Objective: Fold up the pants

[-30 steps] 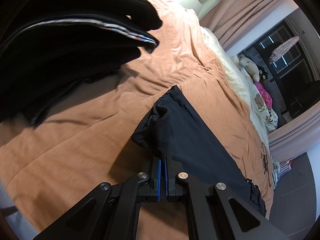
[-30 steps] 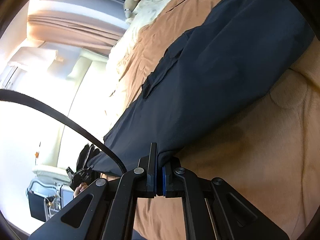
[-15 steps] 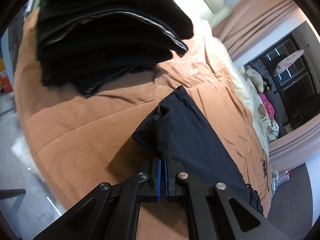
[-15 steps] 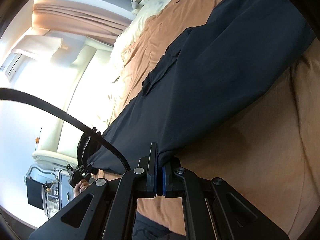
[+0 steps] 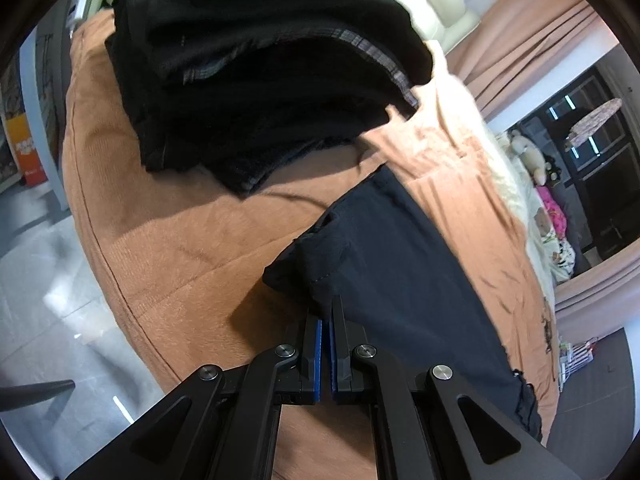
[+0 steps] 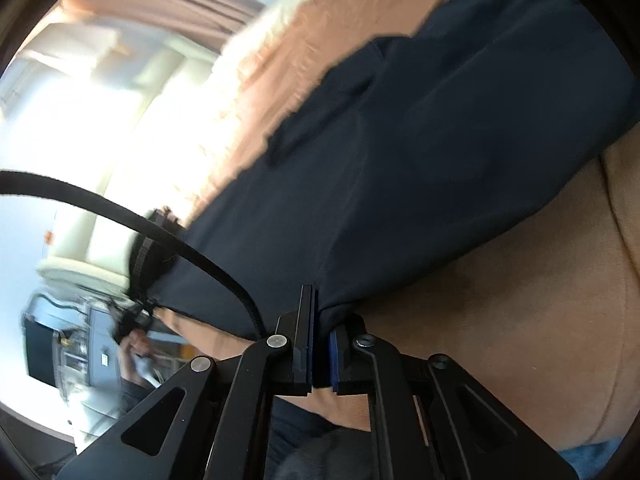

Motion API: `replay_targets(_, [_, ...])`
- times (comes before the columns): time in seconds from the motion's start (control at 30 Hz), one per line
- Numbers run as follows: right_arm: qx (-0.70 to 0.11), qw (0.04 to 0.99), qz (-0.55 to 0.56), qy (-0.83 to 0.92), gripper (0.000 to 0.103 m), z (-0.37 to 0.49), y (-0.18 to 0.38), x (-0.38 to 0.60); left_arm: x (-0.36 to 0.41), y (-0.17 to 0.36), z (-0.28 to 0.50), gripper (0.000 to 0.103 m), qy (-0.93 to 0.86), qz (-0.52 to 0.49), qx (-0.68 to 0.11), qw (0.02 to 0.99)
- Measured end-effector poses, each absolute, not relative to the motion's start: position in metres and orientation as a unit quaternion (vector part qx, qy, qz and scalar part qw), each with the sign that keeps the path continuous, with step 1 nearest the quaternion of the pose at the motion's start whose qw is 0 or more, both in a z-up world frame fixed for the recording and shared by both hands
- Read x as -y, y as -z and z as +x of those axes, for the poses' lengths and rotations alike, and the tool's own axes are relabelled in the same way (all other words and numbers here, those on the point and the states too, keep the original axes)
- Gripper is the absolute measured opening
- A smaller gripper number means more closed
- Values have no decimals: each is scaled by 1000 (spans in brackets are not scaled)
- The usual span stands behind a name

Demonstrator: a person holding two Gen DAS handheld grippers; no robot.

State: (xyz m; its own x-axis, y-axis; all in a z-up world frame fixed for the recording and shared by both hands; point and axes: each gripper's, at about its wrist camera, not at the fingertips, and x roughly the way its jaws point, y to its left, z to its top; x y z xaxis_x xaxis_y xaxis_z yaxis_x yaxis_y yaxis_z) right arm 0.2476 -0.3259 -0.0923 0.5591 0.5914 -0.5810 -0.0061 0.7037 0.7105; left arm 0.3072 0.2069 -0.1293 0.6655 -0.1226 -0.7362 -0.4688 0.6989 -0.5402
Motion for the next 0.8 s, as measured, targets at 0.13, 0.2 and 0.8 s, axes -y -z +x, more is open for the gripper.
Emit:
replay_targets(0.13, [-432,816,348,-162,50,245,100,349,-209,137,311,3,-107,-377,-402,828])
replay_targets(0.2, [-412,824,357,-152,64,236,97,369,-208,137,313,3,-109,-372,-407,827])
replay_targets(0.8, [-324,846,422,31,64,254,99,548,-193,146,311,27,-120,-364,-427,819])
